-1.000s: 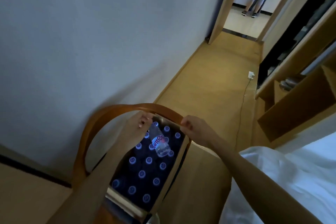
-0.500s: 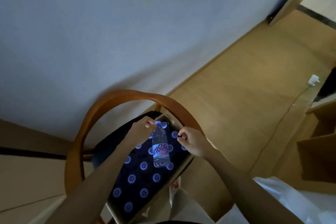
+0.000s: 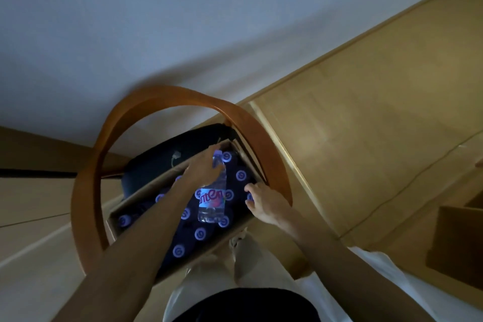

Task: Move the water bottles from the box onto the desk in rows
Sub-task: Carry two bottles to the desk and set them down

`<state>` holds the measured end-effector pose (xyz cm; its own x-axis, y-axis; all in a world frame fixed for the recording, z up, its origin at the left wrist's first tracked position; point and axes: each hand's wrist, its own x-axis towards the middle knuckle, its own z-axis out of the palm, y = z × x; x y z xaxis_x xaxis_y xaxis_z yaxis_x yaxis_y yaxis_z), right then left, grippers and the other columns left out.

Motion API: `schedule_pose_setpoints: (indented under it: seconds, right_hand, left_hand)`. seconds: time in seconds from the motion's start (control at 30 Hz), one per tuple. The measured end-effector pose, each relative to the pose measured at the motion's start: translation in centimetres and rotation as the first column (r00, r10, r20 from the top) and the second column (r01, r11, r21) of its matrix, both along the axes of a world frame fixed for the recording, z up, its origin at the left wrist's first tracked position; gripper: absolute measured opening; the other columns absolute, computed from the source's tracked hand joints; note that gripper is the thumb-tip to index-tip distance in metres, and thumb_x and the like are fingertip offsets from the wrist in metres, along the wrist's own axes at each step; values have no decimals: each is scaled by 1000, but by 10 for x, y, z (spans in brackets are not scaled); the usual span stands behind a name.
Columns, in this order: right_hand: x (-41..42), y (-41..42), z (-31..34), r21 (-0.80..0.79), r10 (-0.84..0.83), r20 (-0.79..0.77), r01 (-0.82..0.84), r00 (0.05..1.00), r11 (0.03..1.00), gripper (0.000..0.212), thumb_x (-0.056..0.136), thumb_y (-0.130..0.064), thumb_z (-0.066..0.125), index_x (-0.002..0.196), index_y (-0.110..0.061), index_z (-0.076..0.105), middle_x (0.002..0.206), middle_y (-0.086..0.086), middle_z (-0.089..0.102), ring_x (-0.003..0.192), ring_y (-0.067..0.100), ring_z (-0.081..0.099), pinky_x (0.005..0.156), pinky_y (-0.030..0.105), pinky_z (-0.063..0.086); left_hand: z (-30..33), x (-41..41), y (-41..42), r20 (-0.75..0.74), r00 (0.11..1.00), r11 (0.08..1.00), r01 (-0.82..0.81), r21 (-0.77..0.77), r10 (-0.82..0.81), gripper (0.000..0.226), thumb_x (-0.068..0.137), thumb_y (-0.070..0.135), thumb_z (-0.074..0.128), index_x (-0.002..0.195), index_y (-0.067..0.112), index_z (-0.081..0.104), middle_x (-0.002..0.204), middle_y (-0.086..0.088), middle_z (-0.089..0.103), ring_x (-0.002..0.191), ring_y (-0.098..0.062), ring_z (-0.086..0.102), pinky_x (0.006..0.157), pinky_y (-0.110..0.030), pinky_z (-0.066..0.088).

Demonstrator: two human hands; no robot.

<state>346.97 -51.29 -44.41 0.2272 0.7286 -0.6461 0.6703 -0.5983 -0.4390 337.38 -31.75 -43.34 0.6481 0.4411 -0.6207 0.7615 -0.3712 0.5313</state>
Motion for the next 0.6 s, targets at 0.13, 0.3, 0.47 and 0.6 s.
schedule_pose_setpoints:
  seconds: [0.13,0.3,0.47,0.6]
  right_hand:
    - [0,1,-7,-98,116,-8,-116,993,988,43,99,-33,46,138,-17,38,132,13,48,123,33,49,94,42,46]
    - [7,5,-9,-143,159,-31,-162,987,976,44,100,-33,46,140,-16,37,131,15,50,118,34,54,92,41,46]
    - [7,14,-8,-235,231,2,-224,973,946,44,100,-32,43,141,-16,35,128,15,49,112,35,57,87,39,46]
    - [-5,24,-7,-272,334,130,-290,934,917,42,98,-26,48,137,-16,37,128,14,47,113,35,56,85,42,49]
  left_hand:
    - [-13,-1,-4,-30,999,999,-36,14,36,63,85,37,64,140,23,37,126,-12,58,108,-31,59,88,-38,46]
    - [-14,2,-4,-7,992,992,-126,-11,126,53,75,36,67,120,37,40,100,-5,65,87,-26,63,77,-40,52]
    - [1,1,-8,77,996,998,-52,-30,54,49,66,36,65,106,41,37,103,10,60,91,-22,62,81,-43,52]
    - [7,-12,-19,-49,998,999,34,12,-33,36,76,37,59,107,31,41,104,6,58,97,-23,58,86,-44,48]
